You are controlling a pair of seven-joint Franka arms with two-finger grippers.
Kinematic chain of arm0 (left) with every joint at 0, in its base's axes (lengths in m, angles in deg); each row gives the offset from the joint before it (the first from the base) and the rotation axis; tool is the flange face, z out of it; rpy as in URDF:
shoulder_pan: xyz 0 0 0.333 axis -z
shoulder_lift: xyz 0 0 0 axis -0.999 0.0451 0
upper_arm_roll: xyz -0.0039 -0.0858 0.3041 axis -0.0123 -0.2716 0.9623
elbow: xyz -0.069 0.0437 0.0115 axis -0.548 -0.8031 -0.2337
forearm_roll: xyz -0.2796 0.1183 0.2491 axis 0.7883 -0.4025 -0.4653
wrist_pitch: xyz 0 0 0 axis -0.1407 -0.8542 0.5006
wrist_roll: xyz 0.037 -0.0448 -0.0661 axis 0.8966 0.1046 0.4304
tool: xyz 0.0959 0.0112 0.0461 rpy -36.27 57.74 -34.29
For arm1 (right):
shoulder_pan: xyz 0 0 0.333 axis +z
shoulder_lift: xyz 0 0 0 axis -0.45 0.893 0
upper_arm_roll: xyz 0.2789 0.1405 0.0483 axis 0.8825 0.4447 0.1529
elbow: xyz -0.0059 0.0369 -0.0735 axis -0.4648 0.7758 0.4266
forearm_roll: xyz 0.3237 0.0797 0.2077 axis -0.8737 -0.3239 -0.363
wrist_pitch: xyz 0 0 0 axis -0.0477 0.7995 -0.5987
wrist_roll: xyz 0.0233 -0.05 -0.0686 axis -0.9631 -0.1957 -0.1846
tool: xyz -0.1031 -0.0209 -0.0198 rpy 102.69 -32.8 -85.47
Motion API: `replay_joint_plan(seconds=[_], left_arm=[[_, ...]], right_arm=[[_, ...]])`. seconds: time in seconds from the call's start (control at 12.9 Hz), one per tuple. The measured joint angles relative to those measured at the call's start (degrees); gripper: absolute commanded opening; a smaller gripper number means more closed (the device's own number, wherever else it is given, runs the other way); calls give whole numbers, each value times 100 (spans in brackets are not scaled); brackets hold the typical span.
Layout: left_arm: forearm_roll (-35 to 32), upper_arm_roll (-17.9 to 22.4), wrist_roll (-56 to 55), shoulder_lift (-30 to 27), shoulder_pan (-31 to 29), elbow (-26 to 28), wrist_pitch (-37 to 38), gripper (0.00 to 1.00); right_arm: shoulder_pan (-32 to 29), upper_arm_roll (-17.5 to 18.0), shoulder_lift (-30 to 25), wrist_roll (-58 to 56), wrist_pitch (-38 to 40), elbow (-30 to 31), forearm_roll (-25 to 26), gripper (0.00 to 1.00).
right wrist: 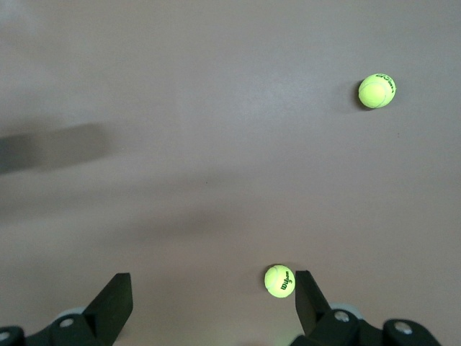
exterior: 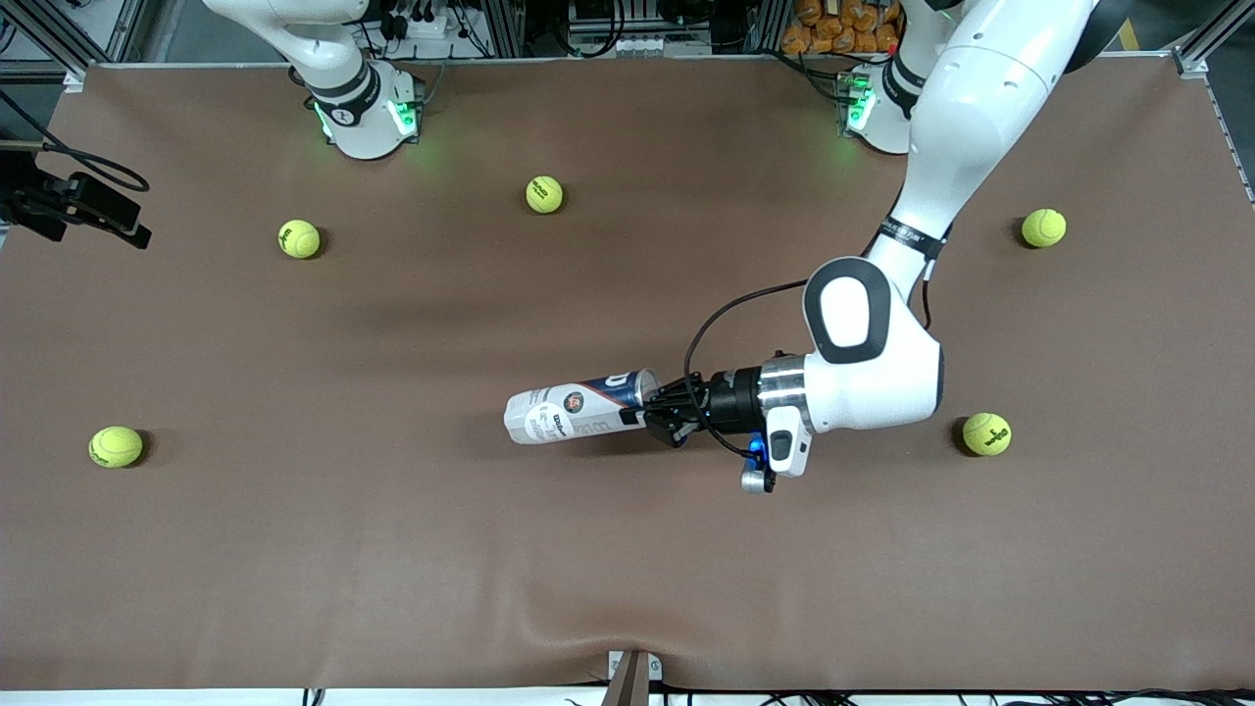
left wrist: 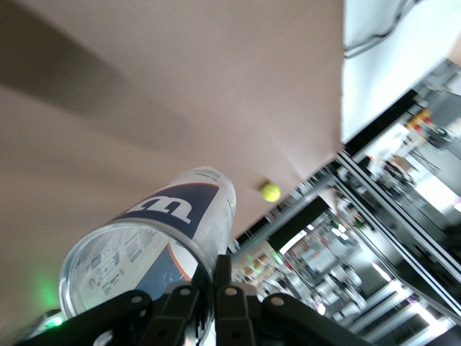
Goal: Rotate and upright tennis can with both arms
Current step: 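Lift and rotate the can upright with the left gripper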
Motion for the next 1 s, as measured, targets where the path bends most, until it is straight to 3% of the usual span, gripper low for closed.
replay_joint_plan(seconds=[0.39,0.62,0.85,1.0], left_arm=[[-2020,-12,-1799,-254,478,-151,-3,0],[-2877,134,-2702,-261,1005,-299,-26,0],[-3169,728,-3013,-260,1693,-336,28,0],[-3201,1474,-3017,-257,2312,-411,390,0]], right_arm=[[7,5,0,0,0,0,0,100],[12,9,0,0,0,0,0,100],[25,12,0,0,0,0,0,100],[29,13,0,0,0,0,0,100]])
